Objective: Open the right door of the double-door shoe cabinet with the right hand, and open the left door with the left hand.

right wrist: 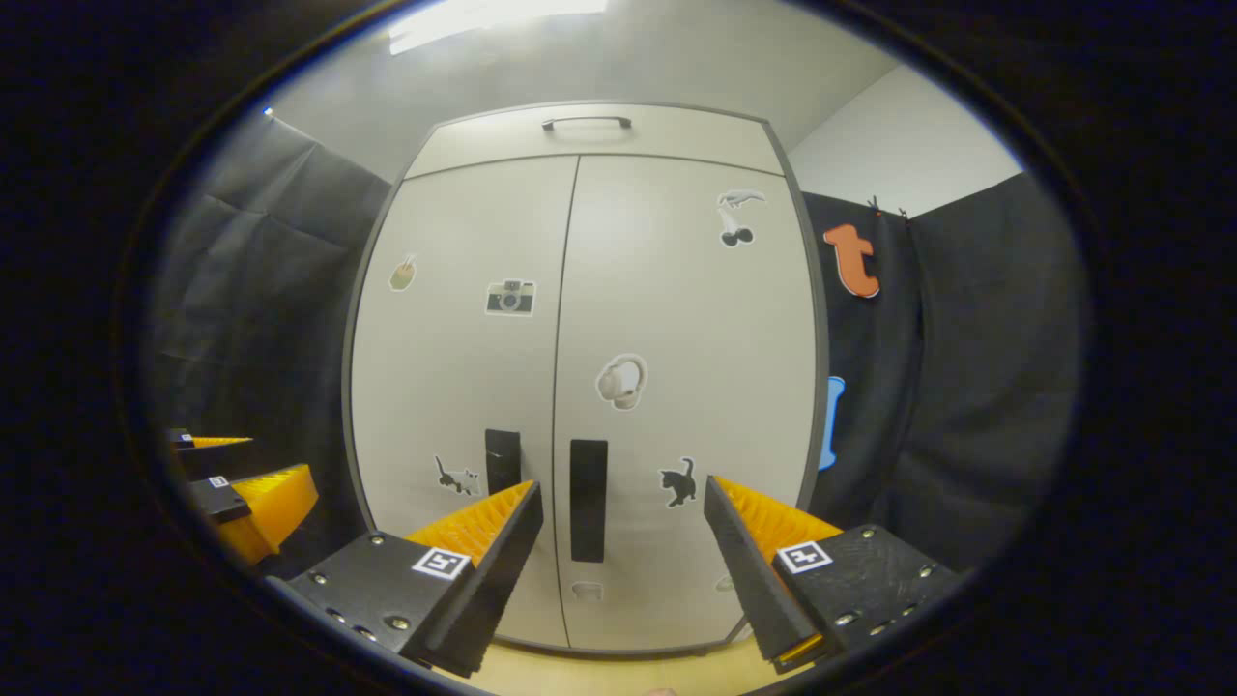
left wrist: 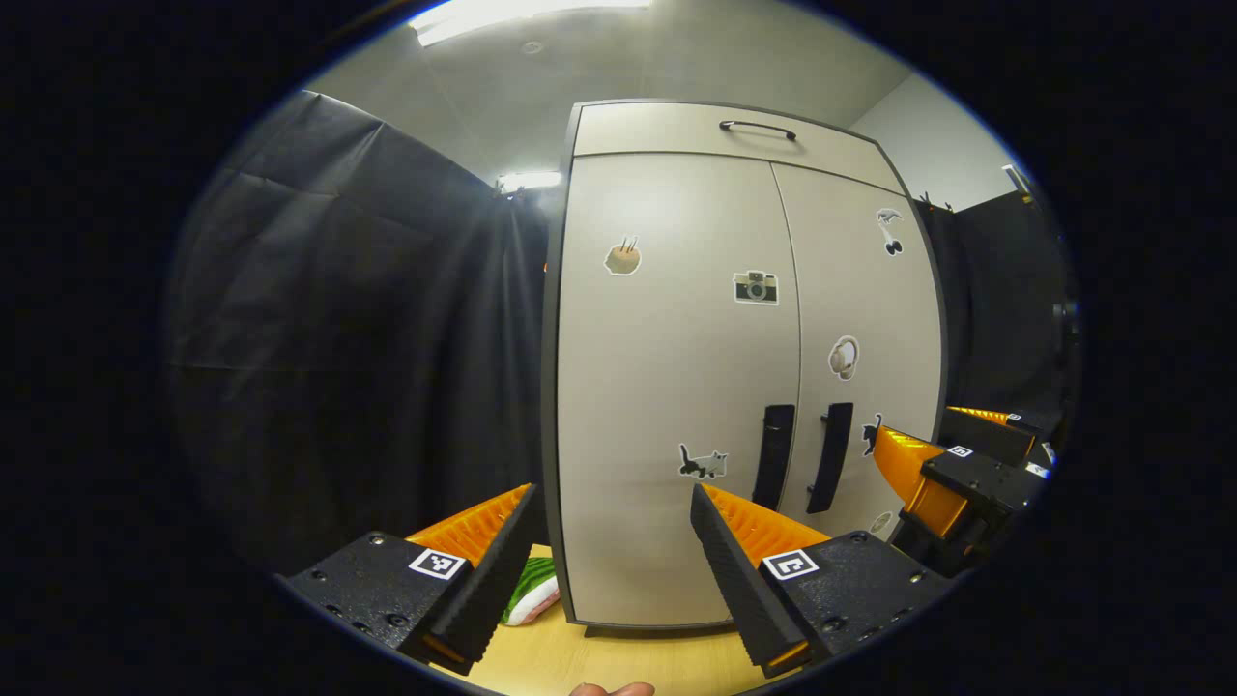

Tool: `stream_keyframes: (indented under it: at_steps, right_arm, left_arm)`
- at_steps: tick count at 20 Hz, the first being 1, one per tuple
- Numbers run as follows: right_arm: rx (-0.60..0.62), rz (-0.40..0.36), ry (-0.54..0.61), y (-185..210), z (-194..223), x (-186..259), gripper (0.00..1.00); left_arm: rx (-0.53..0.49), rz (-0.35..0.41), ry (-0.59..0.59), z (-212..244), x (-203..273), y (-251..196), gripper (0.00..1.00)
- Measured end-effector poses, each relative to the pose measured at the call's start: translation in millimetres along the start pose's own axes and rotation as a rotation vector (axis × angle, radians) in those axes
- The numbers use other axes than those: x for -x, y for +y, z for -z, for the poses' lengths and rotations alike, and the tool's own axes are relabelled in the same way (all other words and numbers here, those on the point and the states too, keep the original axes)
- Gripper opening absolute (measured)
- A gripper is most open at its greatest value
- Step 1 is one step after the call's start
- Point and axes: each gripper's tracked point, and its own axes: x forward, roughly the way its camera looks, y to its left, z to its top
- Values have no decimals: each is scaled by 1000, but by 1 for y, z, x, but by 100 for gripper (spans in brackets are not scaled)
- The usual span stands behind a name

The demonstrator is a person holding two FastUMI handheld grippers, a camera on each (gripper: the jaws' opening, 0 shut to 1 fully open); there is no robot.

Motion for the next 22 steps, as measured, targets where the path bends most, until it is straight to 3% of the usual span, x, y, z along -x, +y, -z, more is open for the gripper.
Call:
stream_keyframes:
  at_steps: [3,5,8,12,13,14,17,18,21,22]
  right_arm:
    - [6,16,15,4,6,-21,96]
    - [23,36,30,5,14,-37,84]
    - [31,41,67,9,30,-57,76]
    - [24,38,90,14,42,-78,72]
    - [24,38,96,17,44,-84,65]
    - [27,37,101,18,46,-86,58]
    - [22,50,90,18,49,-97,56]
    - [29,61,84,21,47,-94,37]
    - [58,78,92,22,51,-92,36]
    - [48,84,87,21,48,-98,27]
  left_arm:
    - [-16,-37,1,2,0,16,96]
    - [-23,-56,-2,2,-3,26,96]
    - [-34,-79,-6,2,-8,37,96]
    - [-47,-93,2,7,-19,46,96]
    - [-47,-92,5,8,-21,47,99]
    - [-46,-92,8,9,-23,48,96]
    - [-46,-93,11,10,-29,52,96]
    - [-45,-94,8,9,-31,53,96]
    - [-42,-96,12,12,-32,56,95]
    - [-40,-94,14,13,-32,56,96]
